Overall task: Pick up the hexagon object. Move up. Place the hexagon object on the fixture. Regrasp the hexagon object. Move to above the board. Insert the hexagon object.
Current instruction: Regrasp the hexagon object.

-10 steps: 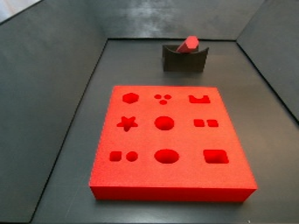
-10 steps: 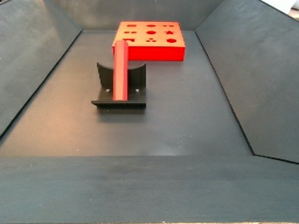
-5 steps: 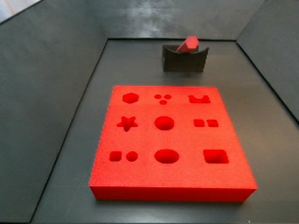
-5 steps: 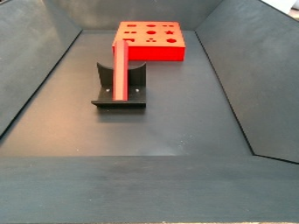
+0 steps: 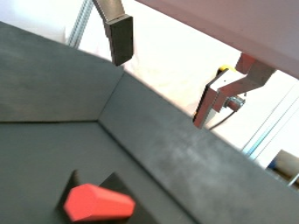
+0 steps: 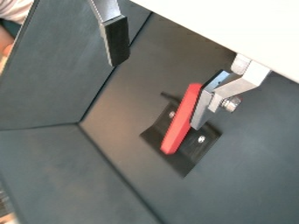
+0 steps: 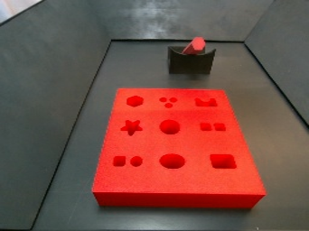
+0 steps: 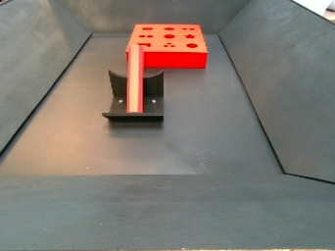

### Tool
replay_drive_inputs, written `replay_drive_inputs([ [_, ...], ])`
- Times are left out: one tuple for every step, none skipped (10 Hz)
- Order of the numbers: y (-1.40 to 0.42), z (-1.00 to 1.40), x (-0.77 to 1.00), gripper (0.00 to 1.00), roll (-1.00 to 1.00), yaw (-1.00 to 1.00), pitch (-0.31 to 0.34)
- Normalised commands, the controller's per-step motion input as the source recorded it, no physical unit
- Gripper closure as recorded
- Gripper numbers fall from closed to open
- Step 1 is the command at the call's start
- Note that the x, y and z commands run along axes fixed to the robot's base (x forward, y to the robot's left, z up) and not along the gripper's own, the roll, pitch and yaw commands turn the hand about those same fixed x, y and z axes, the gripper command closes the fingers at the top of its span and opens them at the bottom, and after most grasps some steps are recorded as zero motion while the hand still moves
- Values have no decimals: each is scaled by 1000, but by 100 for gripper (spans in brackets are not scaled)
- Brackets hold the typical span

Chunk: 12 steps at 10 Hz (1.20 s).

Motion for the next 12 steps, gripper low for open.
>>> replay_drive_inputs([
  [-47,-10,100,0,645,156,145],
  [-51,-12,99,0,459,172,129],
  [-38,-3,93,0,266,185,99],
  [49,-1000,30,0,148,138,119],
  [49,-1000,31,0,137,141,100],
  [44,-1000,41,0,127,152,60],
  [38,-1000,55,0,98,155,10],
  [36,-1000,66,0,78,149,-22],
  [33,-1000,73,0,72,132,-50],
  [27,-1000,83,0,74,105,-82],
  [24,-1000,94,0,73,82,-92],
  [19,-1000,107,0,74,48,-93],
])
